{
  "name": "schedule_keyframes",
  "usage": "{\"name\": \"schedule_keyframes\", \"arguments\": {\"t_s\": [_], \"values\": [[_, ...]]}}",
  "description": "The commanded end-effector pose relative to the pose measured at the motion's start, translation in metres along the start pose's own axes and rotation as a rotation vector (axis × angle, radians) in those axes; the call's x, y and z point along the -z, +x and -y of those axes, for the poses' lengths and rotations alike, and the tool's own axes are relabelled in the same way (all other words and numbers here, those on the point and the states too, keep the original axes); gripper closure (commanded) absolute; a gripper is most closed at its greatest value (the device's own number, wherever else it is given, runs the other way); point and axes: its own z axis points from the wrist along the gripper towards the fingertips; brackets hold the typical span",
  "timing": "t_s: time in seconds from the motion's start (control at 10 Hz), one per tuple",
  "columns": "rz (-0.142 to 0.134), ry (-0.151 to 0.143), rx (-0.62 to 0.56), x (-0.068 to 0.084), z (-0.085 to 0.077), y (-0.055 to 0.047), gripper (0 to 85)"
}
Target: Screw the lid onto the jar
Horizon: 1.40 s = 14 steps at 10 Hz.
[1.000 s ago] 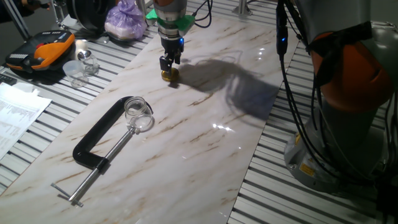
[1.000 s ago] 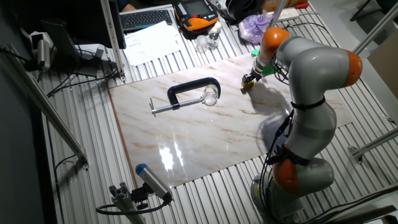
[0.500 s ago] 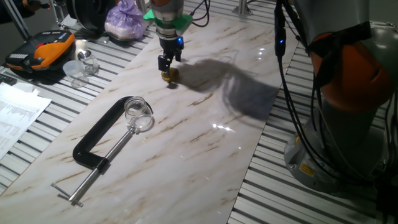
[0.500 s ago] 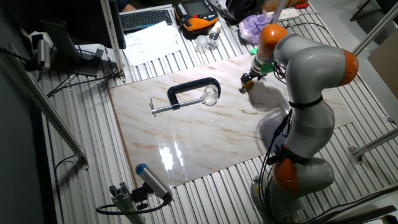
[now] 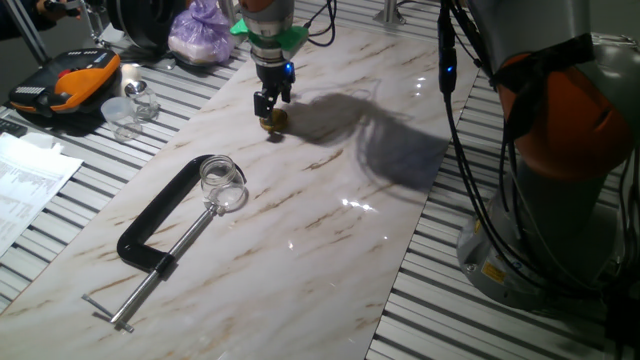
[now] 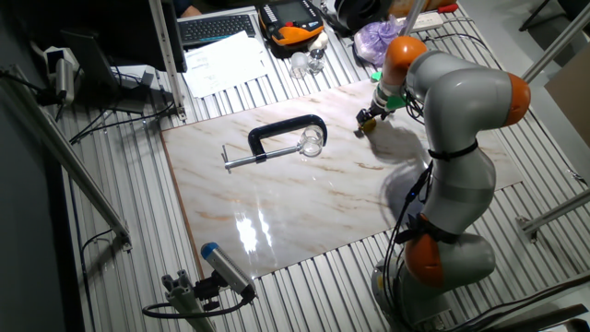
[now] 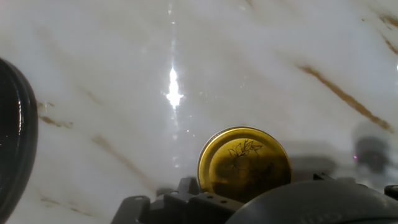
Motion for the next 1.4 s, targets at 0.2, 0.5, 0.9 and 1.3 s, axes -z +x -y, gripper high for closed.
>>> {"name": "schedule_keyframes", "arguments": {"t_s": [0.2,0.5,0.9,1.3], "values": [[-0.001,-0.003,-0.002,-0.0007,-0.0003,-0.0003,0.0],[0.001,-0.004,-0.002,-0.0040,-0.0003,-0.0013,0.0],[0.001,-0.009,-0.001,-0.0076,-0.0008,-0.0032,0.0],[0.002,-0.007,-0.001,-0.0097,-0.0012,-0.0050,17.0]]}}
